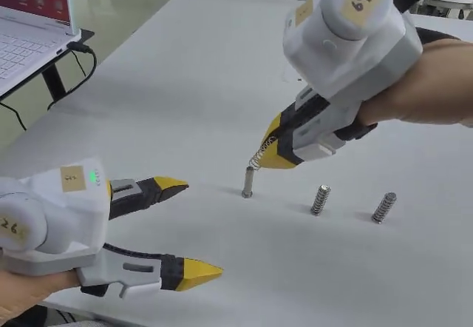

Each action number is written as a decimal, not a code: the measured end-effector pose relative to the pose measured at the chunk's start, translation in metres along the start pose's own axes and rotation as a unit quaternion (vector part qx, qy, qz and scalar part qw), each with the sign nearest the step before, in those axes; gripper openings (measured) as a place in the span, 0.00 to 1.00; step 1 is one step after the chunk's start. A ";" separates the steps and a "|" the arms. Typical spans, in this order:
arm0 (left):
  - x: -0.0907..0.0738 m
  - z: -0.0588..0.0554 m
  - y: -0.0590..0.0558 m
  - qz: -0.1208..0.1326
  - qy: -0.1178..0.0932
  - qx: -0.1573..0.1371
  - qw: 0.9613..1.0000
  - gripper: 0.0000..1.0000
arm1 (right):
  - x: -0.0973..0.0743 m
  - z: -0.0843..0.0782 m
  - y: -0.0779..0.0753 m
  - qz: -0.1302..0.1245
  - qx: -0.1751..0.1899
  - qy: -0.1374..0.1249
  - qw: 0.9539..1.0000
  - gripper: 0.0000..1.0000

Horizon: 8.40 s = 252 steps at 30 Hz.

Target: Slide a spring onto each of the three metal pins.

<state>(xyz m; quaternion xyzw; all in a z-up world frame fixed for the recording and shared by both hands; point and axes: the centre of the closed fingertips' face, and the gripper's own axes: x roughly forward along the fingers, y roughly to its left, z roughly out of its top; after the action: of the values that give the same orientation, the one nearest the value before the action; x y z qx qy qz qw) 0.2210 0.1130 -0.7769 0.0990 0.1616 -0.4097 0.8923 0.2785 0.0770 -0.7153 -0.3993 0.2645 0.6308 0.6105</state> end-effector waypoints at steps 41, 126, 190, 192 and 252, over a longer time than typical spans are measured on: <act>0.006 -0.002 -0.010 0.001 0.020 -0.001 1.000 0.77 | 0.056 -0.031 -0.040 0.045 -0.010 0.097 0.994 0.08; 0.007 0.002 -0.013 -0.007 0.011 -0.001 1.000 0.72 | 0.117 -0.062 -0.025 0.060 -0.032 0.161 0.985 0.09; 0.007 -0.004 -0.022 -0.029 0.025 0.006 0.999 0.73 | 0.006 -0.042 -0.028 -0.070 0.118 -0.049 0.989 0.35; 0.006 -0.005 -0.022 -0.030 0.025 0.006 0.999 0.73 | -0.003 -0.042 -0.029 -0.083 0.125 -0.062 0.987 0.35; 0.002 0.014 -0.012 -0.002 -0.007 -0.035 0.999 0.75 | -0.082 -0.194 0.048 -0.232 0.308 -0.191 0.903 0.56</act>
<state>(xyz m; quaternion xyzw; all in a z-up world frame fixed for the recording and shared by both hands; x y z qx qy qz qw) 0.2154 0.0994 -0.7652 0.0650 0.1700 -0.4065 0.8953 0.2610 -0.1341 -0.7597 -0.1133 0.2233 0.4229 0.8709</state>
